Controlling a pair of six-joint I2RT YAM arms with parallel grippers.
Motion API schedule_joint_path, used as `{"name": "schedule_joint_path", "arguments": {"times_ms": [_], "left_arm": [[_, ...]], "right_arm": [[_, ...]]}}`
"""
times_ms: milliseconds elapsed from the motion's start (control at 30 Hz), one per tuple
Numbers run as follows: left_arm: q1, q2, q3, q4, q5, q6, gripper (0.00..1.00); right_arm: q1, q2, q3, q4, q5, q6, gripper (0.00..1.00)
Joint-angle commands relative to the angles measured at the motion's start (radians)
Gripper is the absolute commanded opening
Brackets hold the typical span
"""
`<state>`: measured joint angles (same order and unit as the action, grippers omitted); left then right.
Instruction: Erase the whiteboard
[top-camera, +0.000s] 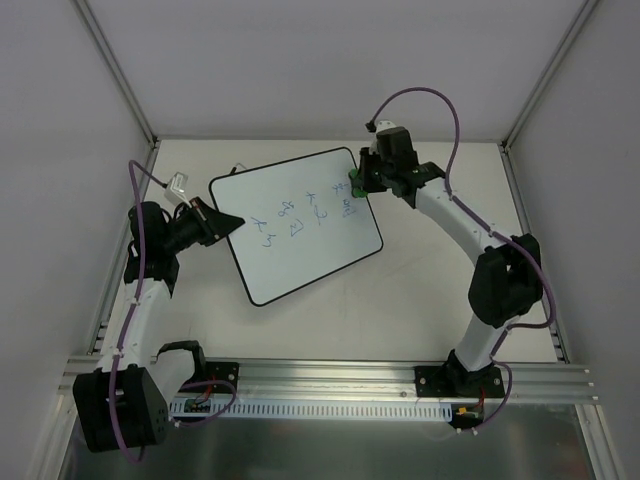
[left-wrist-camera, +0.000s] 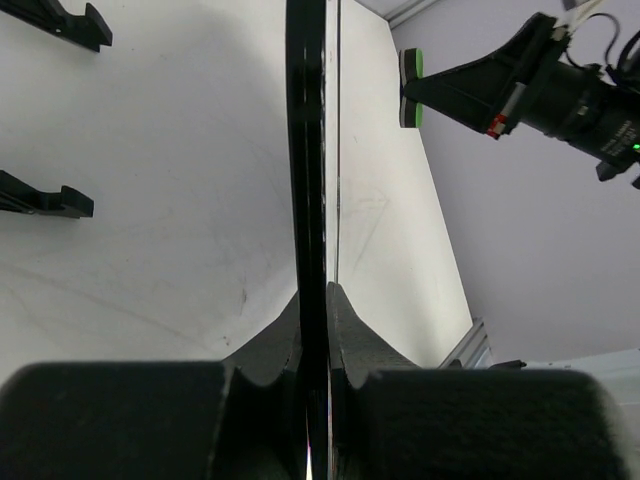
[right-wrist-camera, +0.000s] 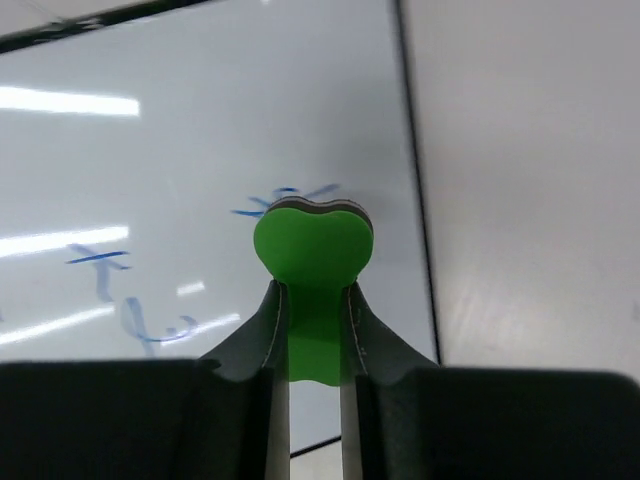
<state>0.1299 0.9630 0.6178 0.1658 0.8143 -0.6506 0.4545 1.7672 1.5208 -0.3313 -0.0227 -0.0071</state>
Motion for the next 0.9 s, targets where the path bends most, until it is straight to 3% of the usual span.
{"name": "schedule_joint_path", "arguments": {"times_ms": [0,533,733,867], "left_arm": [[-0.021,0.005,0.037,-0.009,-0.017,0.163,0.00],[-0.090,0.025,0.062,-0.017,-0.040,0.216,0.00],[-0.102,0.020,0.060,-0.020,-0.049,0.226,0.00],[-0.104,0.016,0.059,-0.025,-0.059,0.230,0.00]], "right_arm": [[0.093,-0.014,-0.017,0.103,-0.045,0.002,0.00],[0.375,0.081,-0.001,0.230,-0.075,0.029,0.00],[0.493,0.090,0.061,0.176,-0.082,0.050,0.00],[0.530,0.107,0.116,0.092,0.003,0.059,0.00]]}}
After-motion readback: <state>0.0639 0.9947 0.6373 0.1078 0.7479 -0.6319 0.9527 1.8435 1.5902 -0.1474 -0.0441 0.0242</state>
